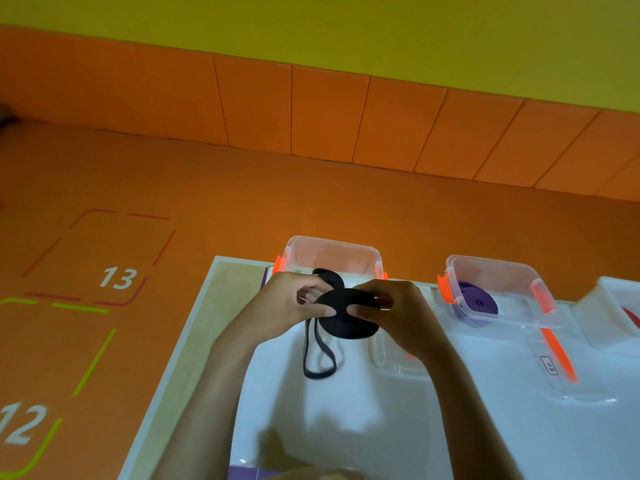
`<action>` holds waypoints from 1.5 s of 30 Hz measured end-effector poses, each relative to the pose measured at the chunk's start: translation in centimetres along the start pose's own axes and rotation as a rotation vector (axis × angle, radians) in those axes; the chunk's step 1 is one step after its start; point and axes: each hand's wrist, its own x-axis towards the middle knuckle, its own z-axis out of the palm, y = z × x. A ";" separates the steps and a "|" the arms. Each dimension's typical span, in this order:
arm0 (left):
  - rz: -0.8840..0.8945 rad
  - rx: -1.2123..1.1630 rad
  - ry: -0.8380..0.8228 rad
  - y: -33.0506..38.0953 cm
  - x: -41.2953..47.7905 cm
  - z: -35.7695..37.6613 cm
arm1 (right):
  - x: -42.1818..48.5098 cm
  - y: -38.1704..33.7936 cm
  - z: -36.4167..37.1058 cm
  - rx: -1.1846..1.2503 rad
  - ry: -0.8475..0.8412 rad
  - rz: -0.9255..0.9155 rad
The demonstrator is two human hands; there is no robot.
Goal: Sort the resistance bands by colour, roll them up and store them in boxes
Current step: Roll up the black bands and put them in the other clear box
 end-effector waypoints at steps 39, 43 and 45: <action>0.062 -0.211 0.239 -0.9 -0.9 0.5 | -0.3 1.2 1.9 0.694 0.168 0.154; 0.047 -0.230 0.252 -1.3 -0.9 0.2 | -0.6 1.4 2.9 0.793 0.118 0.172; 0.043 -0.190 0.244 -1.3 -0.9 0.0 | -0.6 1.4 2.6 0.655 0.084 0.167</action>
